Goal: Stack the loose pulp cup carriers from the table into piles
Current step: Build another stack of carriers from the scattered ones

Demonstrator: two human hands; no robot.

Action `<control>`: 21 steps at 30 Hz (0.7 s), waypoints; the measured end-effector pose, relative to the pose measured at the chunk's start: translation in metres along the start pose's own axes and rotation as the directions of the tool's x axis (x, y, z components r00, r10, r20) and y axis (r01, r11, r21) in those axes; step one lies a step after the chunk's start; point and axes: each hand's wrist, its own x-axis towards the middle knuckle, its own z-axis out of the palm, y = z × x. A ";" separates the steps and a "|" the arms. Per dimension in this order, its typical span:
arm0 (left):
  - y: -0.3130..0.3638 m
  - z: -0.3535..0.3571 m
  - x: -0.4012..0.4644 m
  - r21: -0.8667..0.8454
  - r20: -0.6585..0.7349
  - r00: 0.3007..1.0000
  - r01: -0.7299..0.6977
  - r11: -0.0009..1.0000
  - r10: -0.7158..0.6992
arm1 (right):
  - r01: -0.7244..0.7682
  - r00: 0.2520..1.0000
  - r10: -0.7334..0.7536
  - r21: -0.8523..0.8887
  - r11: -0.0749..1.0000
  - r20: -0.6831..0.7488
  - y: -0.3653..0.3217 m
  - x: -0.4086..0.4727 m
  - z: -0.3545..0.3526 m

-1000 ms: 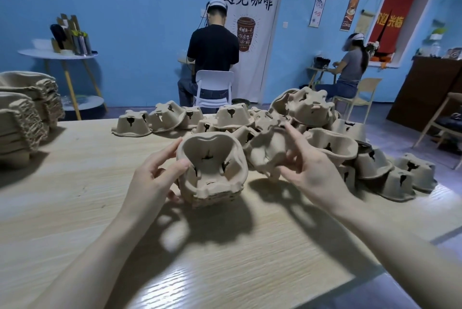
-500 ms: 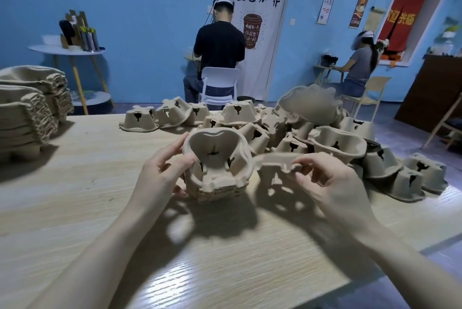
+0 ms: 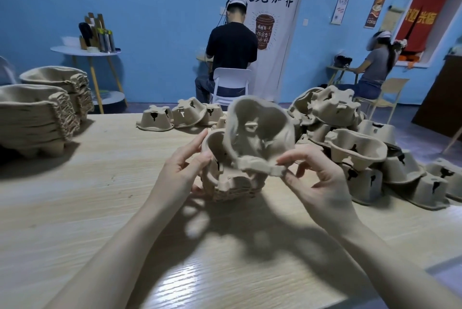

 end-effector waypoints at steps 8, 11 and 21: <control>-0.001 0.001 0.000 0.046 -0.006 1.000 -0.003 0.999 0.003 | 0.000 0.992 0.013 -0.103 0.995 0.126 0.001 -0.004 0.005; 0.001 0.002 -0.001 0.057 -0.010 1.000 0.000 0.998 0.000 | -0.009 0.993 0.022 -0.110 0.994 0.114 -0.001 -0.007 0.005; 0.005 0.001 -0.004 0.064 0.009 1.000 0.004 0.998 -0.005 | -0.024 0.994 0.046 -0.215 0.976 0.102 0.002 -0.011 -0.011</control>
